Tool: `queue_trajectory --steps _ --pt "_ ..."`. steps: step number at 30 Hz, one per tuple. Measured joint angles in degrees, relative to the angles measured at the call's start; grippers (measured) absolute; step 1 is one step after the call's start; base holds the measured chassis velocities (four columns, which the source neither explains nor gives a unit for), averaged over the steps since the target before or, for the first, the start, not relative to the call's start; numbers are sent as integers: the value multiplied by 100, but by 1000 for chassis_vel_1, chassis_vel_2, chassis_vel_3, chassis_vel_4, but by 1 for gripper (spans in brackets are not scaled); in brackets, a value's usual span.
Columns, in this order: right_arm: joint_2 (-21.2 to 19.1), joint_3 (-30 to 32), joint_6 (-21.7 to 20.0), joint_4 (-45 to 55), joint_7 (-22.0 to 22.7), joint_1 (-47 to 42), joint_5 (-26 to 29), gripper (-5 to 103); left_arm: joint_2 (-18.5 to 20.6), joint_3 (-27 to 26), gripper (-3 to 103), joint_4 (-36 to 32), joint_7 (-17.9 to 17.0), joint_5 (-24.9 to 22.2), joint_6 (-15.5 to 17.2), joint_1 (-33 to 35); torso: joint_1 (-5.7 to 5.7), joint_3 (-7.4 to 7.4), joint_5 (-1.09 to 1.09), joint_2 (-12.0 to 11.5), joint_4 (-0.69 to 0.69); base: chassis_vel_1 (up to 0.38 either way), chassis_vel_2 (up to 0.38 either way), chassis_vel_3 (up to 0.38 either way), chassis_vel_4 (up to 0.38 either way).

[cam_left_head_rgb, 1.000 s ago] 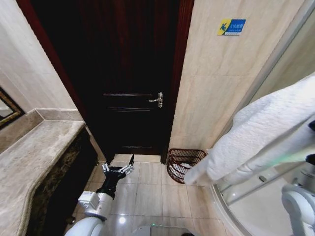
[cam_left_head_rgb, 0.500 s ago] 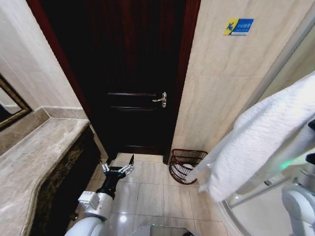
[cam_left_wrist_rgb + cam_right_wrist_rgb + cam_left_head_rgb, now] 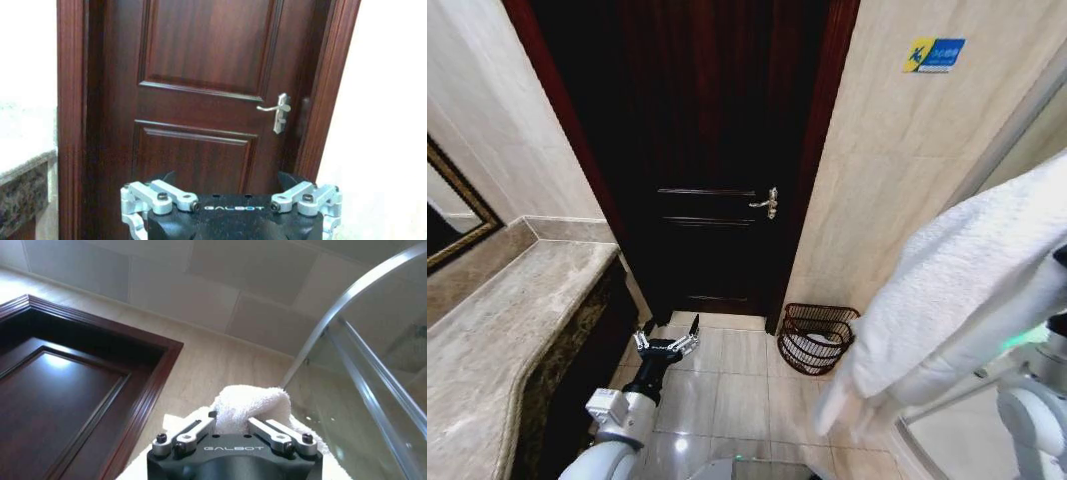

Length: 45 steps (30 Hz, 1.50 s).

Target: Discard the used towel into the hamper.

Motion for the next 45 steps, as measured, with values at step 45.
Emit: queue_trajectory --steps 45 --pt "-431 43 -34 2 -351 325 441 5 1 -1 100 0 0 0 0 0 -5 -2 -4 1 1 -58 61 58 -53"
